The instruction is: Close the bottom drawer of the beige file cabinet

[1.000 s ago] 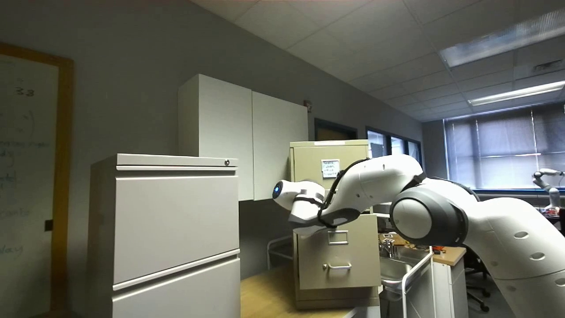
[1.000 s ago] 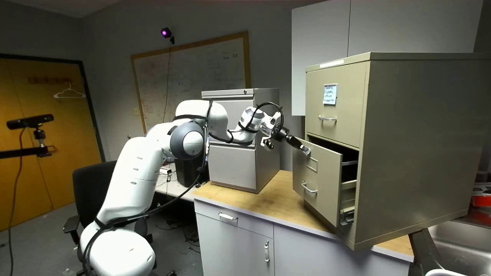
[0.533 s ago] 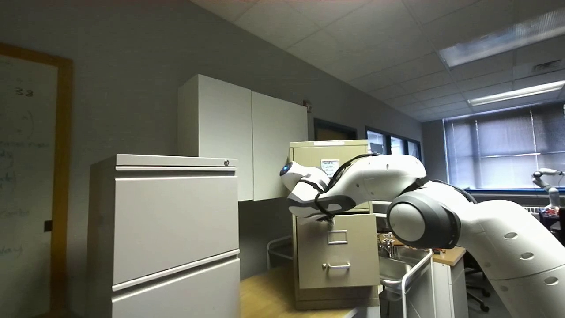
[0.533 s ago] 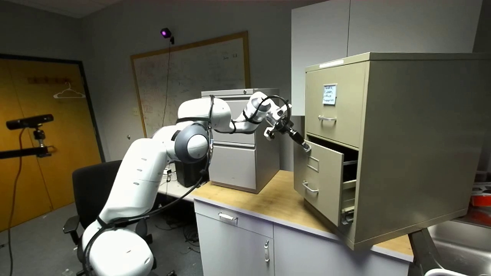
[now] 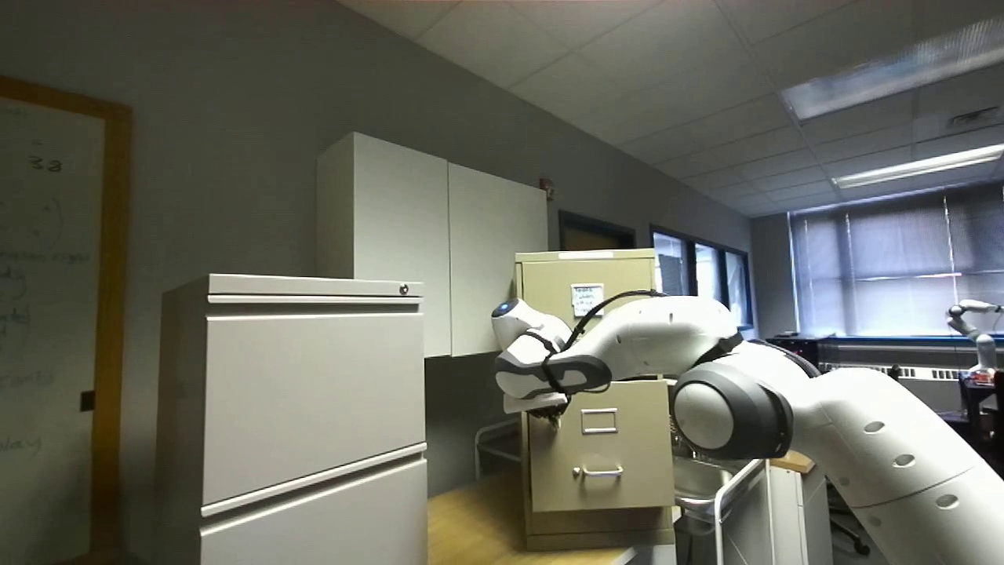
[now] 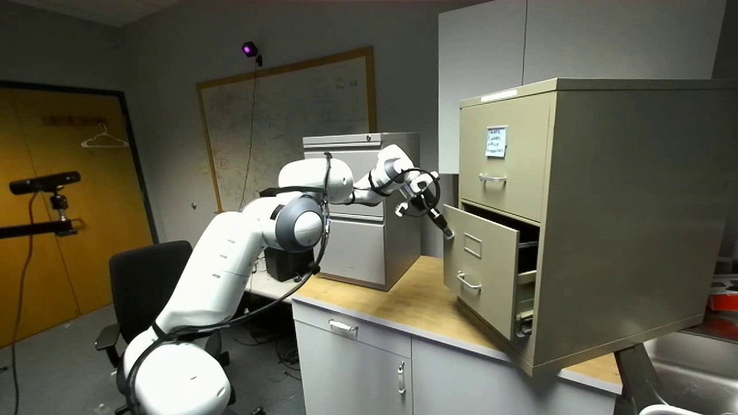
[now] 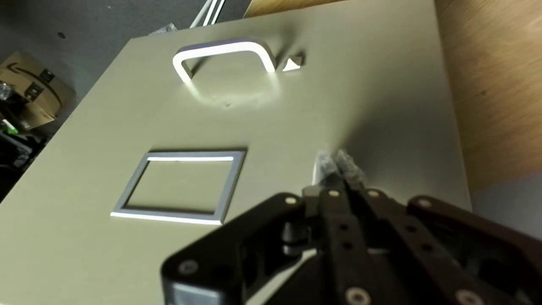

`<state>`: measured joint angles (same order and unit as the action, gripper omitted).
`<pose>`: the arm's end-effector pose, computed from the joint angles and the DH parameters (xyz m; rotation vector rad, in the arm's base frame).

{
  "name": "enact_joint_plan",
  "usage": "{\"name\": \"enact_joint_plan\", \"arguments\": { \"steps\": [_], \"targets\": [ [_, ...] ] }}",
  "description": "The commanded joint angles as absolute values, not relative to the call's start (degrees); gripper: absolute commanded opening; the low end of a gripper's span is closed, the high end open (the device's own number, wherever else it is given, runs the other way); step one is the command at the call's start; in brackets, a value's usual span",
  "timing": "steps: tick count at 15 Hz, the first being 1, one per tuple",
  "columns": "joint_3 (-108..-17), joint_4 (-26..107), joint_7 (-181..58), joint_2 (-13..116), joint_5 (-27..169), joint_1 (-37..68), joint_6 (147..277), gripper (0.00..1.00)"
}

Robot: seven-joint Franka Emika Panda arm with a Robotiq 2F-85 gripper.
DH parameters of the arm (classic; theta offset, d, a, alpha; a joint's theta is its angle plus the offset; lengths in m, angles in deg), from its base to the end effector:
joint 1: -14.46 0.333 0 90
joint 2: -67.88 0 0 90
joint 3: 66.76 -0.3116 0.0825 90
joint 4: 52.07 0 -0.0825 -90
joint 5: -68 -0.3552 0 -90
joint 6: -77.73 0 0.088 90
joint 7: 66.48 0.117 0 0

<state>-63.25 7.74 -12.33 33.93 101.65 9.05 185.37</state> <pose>0.7032 -0.1437 0.5283 2.3001 -1.2163 0.6131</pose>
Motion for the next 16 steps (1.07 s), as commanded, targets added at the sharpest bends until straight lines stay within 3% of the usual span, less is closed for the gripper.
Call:
{"name": "enact_joint_plan", "arguments": {
  "steps": [1,11,16],
  "targets": [
    [-58.0,-5.2,-18.0,24.9,98.4,8.7,190.8,0.0],
    [-47.2,-20.5,-17.8,15.1,100.1,10.9,187.5,0.0],
    [-50.2,-22.8,-20.3,14.6,98.0,8.8,184.5,0.0]
  ]
}}
